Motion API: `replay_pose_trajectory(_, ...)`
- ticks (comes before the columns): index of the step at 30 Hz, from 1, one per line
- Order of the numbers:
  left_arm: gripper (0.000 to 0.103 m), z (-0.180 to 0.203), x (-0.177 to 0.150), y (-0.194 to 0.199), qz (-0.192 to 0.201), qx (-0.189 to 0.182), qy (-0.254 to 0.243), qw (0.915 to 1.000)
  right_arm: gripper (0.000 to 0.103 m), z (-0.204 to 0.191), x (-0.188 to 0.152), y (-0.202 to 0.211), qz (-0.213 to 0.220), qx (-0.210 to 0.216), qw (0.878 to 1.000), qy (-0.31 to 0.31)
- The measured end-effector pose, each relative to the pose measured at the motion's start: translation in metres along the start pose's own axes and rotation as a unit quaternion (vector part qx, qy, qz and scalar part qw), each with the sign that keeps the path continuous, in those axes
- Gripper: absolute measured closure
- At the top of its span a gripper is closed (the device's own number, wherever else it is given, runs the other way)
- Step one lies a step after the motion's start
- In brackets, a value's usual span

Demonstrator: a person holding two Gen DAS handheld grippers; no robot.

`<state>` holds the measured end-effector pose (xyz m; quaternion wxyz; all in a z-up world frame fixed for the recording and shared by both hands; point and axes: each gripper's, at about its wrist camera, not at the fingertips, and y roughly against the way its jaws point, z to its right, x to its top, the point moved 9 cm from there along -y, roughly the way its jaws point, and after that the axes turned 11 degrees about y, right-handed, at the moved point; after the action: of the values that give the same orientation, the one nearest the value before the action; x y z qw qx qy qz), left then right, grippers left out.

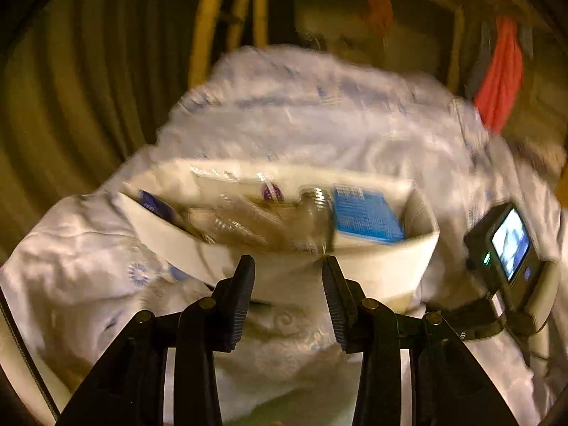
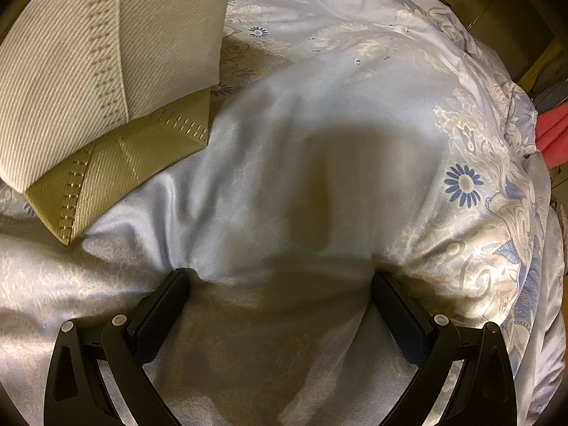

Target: Organize objects

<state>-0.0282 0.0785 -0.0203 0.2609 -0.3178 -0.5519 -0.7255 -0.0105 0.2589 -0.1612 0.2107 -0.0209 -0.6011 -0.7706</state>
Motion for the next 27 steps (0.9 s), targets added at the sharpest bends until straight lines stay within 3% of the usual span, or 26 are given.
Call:
replay_pose_trajectory(3,0.062,-0.019,0.02,0.038,0.084,-0.025,0.052,0.9948,0.0,0.0,-0.001,0.0,0.001,-0.001,1.0,0.001)
replay_pose_trajectory(4,0.056,-0.025,0.026,0.052,0.112,-0.04,0.064,0.9908,0.0,0.0,-0.002,0.0,0.001,-0.002,1.0,0.002)
replay_pose_trajectory(6,0.049,-0.03,0.032,0.075,0.155,-0.064,0.062,0.9839,0.0,-0.001,0.0,-0.001,0.001,-0.003,1.0,0.003)
replay_pose_trajectory(8,0.046,-0.03,0.037,0.086,0.181,-0.063,0.055,0.9799,0.0,-0.001,0.0,-0.001,0.002,-0.003,1.0,0.003)
replay_pose_trajectory(14,0.042,-0.024,0.036,0.082,0.174,-0.049,0.033,0.983,0.0,-0.001,-0.001,-0.001,0.002,-0.004,1.0,0.004)
replay_pose_trajectory(20,0.041,-0.033,0.031,0.067,0.159,0.019,0.036,0.9864,0.0,0.0,-0.001,-0.001,0.002,-0.004,1.0,0.003)
replay_pose_trajectory(27,0.041,-0.035,0.027,0.081,0.186,0.013,0.039,0.9817,0.0,0.001,0.0,-0.002,0.002,-0.003,1.0,0.004)
